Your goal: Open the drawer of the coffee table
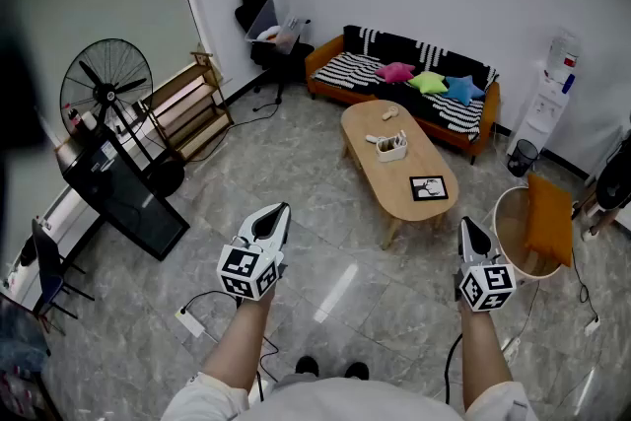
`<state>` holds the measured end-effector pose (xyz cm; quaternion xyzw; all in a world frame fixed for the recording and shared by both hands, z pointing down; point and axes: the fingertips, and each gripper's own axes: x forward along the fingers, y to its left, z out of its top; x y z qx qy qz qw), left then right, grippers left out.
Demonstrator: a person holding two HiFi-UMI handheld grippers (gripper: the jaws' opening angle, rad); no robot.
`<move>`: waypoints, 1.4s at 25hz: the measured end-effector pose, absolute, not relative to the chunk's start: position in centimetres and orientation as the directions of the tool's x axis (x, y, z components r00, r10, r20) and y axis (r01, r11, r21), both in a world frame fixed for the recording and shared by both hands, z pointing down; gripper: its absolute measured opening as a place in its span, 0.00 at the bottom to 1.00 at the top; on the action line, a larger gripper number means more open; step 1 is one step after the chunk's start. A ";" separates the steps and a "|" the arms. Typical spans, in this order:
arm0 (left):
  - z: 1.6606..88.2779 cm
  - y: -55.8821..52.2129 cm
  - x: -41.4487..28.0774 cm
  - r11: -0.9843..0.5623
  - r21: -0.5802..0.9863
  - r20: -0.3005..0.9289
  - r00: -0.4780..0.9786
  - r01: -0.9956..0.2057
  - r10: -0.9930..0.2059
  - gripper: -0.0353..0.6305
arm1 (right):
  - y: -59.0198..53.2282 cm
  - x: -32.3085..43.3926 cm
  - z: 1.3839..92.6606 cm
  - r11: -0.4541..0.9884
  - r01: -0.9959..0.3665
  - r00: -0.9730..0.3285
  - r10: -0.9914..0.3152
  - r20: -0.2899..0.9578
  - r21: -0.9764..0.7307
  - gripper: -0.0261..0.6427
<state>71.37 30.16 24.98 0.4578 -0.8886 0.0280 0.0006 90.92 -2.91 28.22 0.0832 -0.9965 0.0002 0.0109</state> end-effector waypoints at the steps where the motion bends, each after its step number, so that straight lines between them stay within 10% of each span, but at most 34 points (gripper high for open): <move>1: 24.9 30.1 71.3 0.579 -0.049 0.027 -0.581 -0.814 -0.814 0.05 | -2.9 90.9 28.2 0.987 -0.163 -0.986 -0.163 0.022 0.002 0.04; 19: 25.2 30.3 71.7 0.588 -0.043 0.025 -0.589 -0.808 -0.808 0.05 | -2.9 90.8 28.1 0.990 -0.140 -0.990 -0.140 -0.004 -0.025 0.04; 20: 25.2 30.4 71.7 0.590 -0.042 0.025 -0.591 -0.807 -0.806 0.05 | -3.3 90.7 27.8 0.987 -0.155 -0.987 -0.157 -0.029 -0.045 0.07; 22: 25.3 30.4 71.7 0.593 -0.040 0.024 -0.594 -0.804 -0.804 0.05 | -4.2 90.5 27.4 0.977 -0.200 -0.976 -0.205 -0.068 -0.074 0.92; 35: 26.0 31.5 71.9 0.629 -0.037 0.019 -0.629 -0.777 -0.777 0.05 | -2.5 89.0 28.6 0.993 -0.115 -0.992 -0.116 -0.043 -0.041 0.92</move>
